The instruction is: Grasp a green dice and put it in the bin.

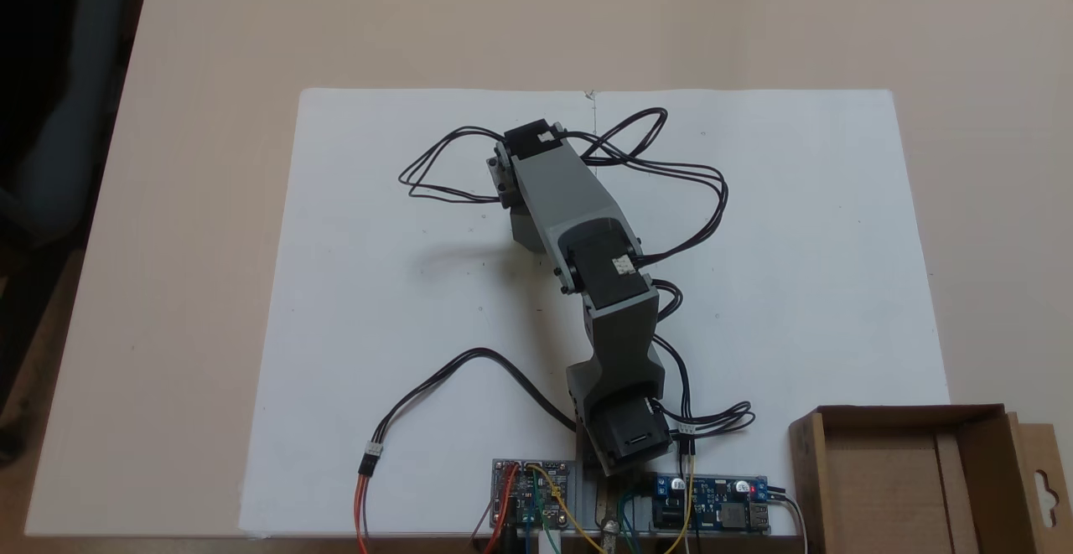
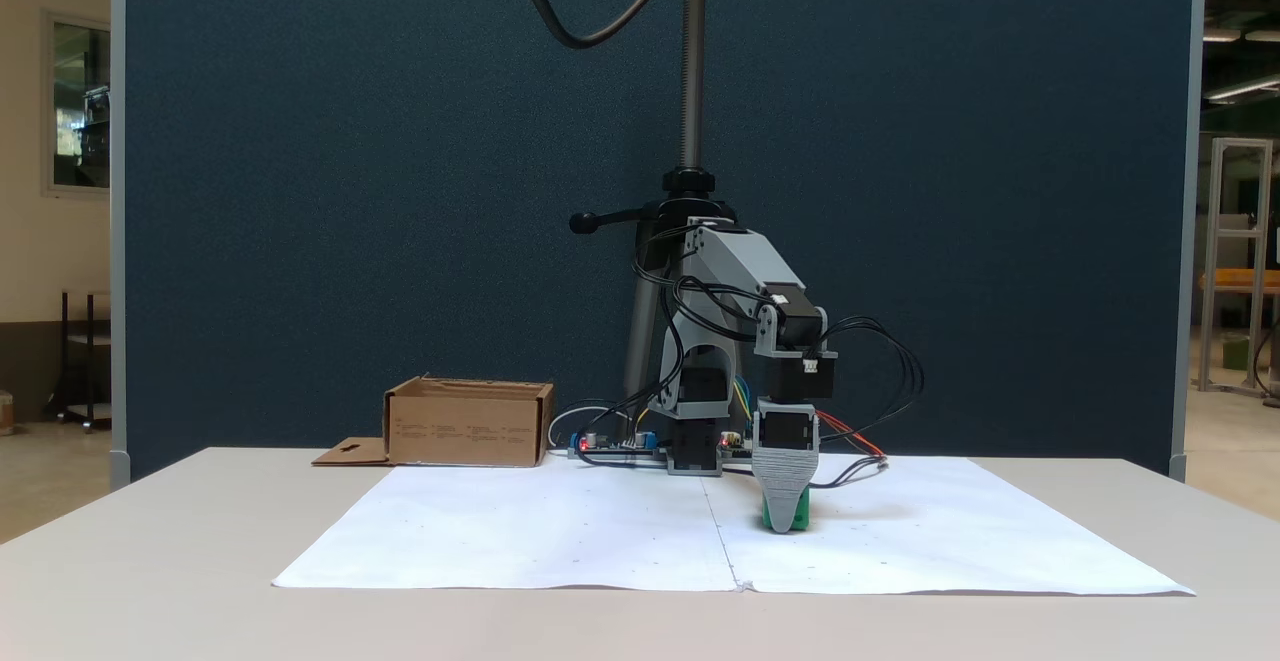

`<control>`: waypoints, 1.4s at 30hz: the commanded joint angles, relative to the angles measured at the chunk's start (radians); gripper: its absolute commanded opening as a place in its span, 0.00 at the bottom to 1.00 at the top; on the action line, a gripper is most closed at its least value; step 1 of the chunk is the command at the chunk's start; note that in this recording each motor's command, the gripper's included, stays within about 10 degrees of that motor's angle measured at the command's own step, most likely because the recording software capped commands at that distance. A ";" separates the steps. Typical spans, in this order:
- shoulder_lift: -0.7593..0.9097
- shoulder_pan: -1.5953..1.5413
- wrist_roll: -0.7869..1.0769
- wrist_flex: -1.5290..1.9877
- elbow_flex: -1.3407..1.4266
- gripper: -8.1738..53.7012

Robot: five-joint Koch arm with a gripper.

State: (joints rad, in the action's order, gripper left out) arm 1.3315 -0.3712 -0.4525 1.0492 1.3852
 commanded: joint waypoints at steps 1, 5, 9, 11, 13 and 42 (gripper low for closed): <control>0.038 0.000 -0.078 0.135 -0.106 0.32; 0.037 0.008 -0.077 0.339 -0.345 0.32; 0.032 -0.003 -0.077 0.576 -0.653 0.32; 0.032 -0.008 -0.077 0.675 -0.776 0.32; 0.031 -0.008 -0.077 0.799 -0.969 0.32; 0.169 1.966 0.799 0.807 -0.986 0.32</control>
State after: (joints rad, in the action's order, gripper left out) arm 1.4465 1.4864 0.2132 1.7595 0.4525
